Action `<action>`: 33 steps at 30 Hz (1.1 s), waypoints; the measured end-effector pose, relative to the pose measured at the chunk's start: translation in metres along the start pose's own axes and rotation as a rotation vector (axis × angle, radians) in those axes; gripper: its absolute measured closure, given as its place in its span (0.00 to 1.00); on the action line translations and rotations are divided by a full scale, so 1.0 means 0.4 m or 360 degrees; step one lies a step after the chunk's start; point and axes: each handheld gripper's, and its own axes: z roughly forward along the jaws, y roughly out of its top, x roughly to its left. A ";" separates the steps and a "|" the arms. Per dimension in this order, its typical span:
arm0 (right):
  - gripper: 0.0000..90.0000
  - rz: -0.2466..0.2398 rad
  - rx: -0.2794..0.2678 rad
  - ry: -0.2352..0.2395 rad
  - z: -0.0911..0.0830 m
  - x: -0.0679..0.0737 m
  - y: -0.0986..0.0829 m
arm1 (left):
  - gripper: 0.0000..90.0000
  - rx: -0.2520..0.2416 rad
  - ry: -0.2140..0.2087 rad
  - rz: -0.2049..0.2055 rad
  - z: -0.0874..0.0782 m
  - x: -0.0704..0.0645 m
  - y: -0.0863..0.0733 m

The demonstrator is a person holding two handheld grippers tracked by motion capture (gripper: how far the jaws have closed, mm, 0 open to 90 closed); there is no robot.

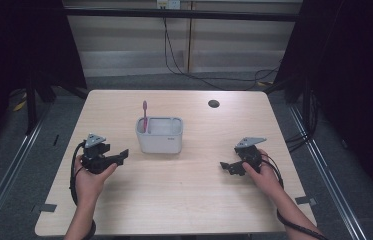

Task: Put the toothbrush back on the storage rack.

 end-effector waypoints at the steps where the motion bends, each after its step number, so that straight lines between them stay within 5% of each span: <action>1: 0.13 0.0000 0.0000 -0.0001 0.000 0.000 0.000 | 0.27 0.0004 0.0000 0.0001 -0.001 0.002 -0.002; 21: 0.13 -0.0002 -0.0001 0.0000 0.000 0.000 0.000 | 0.27 0.0039 -0.0036 0.0032 -0.013 0.030 -0.043; 33: 0.13 0.0000 0.0000 0.0000 0.000 0.000 0.000 | 0.26 0.0142 -0.0059 0.0099 -0.011 0.044 -0.078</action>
